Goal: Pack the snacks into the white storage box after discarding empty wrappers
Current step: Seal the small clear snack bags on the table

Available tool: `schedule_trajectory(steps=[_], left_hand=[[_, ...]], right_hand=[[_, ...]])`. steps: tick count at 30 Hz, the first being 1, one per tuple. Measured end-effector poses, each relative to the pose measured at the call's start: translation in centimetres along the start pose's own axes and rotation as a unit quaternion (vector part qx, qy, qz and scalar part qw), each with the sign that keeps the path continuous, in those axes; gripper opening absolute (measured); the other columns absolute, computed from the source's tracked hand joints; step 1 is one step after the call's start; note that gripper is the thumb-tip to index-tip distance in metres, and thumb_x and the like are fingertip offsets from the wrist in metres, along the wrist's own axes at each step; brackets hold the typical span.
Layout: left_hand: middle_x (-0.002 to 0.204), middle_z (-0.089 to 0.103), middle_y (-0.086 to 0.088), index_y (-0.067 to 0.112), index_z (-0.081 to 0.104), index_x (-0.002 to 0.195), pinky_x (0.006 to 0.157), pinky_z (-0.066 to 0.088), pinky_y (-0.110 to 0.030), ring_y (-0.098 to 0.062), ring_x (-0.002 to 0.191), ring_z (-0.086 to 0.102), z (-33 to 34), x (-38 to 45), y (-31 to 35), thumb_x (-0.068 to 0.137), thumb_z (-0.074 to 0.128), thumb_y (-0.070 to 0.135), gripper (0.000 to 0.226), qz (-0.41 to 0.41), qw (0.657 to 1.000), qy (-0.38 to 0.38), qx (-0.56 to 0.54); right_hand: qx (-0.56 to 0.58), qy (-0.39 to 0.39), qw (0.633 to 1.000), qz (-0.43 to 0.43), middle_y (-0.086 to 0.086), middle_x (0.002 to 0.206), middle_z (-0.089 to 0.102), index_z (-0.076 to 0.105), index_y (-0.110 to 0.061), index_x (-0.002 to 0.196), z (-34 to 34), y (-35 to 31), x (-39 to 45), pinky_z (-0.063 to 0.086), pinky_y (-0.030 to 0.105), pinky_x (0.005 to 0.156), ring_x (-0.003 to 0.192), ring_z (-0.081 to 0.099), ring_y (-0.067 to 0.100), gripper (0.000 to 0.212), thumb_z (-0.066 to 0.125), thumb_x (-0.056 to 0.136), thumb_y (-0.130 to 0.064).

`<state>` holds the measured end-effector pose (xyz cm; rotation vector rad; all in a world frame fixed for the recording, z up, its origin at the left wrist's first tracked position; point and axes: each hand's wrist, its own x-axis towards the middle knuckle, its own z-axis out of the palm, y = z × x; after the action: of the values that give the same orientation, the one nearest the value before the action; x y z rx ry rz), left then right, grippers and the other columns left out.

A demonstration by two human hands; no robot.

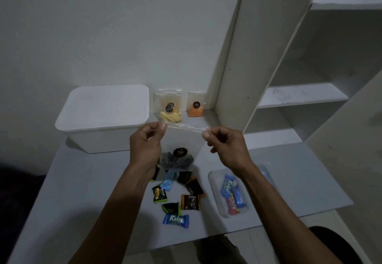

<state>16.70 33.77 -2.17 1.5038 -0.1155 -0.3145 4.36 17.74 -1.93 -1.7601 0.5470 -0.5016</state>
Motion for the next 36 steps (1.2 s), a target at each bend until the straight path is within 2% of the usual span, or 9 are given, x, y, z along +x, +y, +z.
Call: schedule_trajectory(steps=[5,10,16,21,24,27,30,33,36], left_hand=[[0.091,0.073,0.004,0.025,0.073,0.089,0.073,0.046,-0.014,-0.006,0.088,0.064,2.0,2.2,-1.7,0.089,0.07,0.021,0.005,0.037,0.999,-0.013,0.037],[0.081,0.071,0.005,0.022,0.072,0.084,0.07,0.048,-0.017,-0.008,0.079,0.063,5.8,6.5,-3.9,0.089,0.07,0.016,0.008,0.053,0.996,-0.021,0.07],[0.085,0.072,0.002,0.015,0.071,0.092,0.073,0.058,-0.034,-0.015,0.081,0.069,11.2,14.8,-6.0,0.092,0.066,0.022,0.008,0.062,0.991,-0.026,0.117],[0.075,0.067,0.007,0.013,0.072,0.089,0.065,0.052,-0.023,-0.002,0.066,0.06,15.1,21.0,-8.2,0.093,0.065,0.021,0.011,0.01,0.992,0.0,0.127],[0.07,0.062,0.003,0.008,0.07,0.083,0.058,0.046,-0.014,0.003,0.057,0.053,17.3,23.9,-9.8,0.091,0.066,0.013,0.011,-0.018,0.995,0.029,0.091],[0.08,0.066,-0.002,0.005,0.07,0.085,0.061,0.047,-0.008,-0.001,0.069,0.059,18.8,26.3,-11.2,0.092,0.065,0.01,0.01,-0.034,0.995,0.036,0.092],[0.081,0.068,0.0,0.011,0.07,0.084,0.065,0.051,-0.014,-0.007,0.074,0.063,20.0,28.3,-12.3,0.091,0.065,0.008,0.008,-0.042,0.994,0.047,0.095],[0.08,0.068,0.0,0.013,0.068,0.085,0.067,0.051,-0.019,-0.01,0.076,0.063,20.6,29.7,-13.2,0.09,0.067,0.011,0.006,-0.061,0.992,0.06,0.092],[0.079,0.066,0.003,0.014,0.068,0.088,0.063,0.048,-0.014,-0.008,0.074,0.061,21.0,30.6,-13.4,0.091,0.067,0.014,0.003,-0.064,0.991,0.072,0.096]], right_hand=[[-0.021,0.044,0.999,-0.026,0.006,0.077,0.068,0.071,-0.006,0.084,-0.6,1.6,3.6,0.057,0.026,0.058,0.067,0.061,0.008,0.016,0.07,0.09,-0.02],[-0.038,0.07,0.997,0.001,-0.003,0.077,0.07,0.072,-0.013,0.081,-1.9,4.9,9.5,0.058,0.042,0.067,0.075,0.065,0.014,0.013,0.072,0.088,-0.025],[-0.023,0.1,0.994,0.038,-0.004,0.077,0.071,0.072,-0.019,0.085,-2.2,8.4,17.9,0.058,0.041,0.071,0.073,0.065,0.011,0.011,0.067,0.092,-0.026],[-0.033,0.122,0.99,0.061,-0.009,0.075,0.069,0.071,-0.02,0.082,-1.9,11.9,24.8,0.058,0.039,0.071,0.072,0.064,0.009,0.013,0.066,0.092,-0.027],[-0.044,0.145,0.985,0.077,-0.01,0.073,0.069,0.07,-0.021,0.079,-1.7,14.3,28.1,0.057,0.034,0.067,0.068,0.063,0.008,0.014,0.067,0.091,-0.027],[-0.044,0.165,0.981,0.093,-0.008,0.072,0.067,0.071,-0.016,0.083,-1.3,16.0,30.6,0.048,0.021,0.061,0.063,0.059,0.005,0.012,0.067,0.091,-0.024],[-0.066,0.175,0.977,0.105,-0.006,0.068,0.063,0.07,-0.009,0.082,-0.9,17.2,32.6,0.038,0.008,0.054,0.056,0.051,-0.002,0.015,0.066,0.092,-0.021],[-0.074,0.177,0.975,0.109,-0.003,0.07,0.063,0.07,-0.008,0.083,-0.5,18.1,33.9,0.037,0.005,0.053,0.057,0.05,-0.002,0.014,0.066,0.092,-0.018],[-0.082,0.181,0.974,0.112,0.0,0.071,0.064,0.069,-0.009,0.083,-0.2,18.6,34.5,0.037,0.005,0.054,0.061,0.054,0.006,0.013,0.065,0.092,-0.017]])
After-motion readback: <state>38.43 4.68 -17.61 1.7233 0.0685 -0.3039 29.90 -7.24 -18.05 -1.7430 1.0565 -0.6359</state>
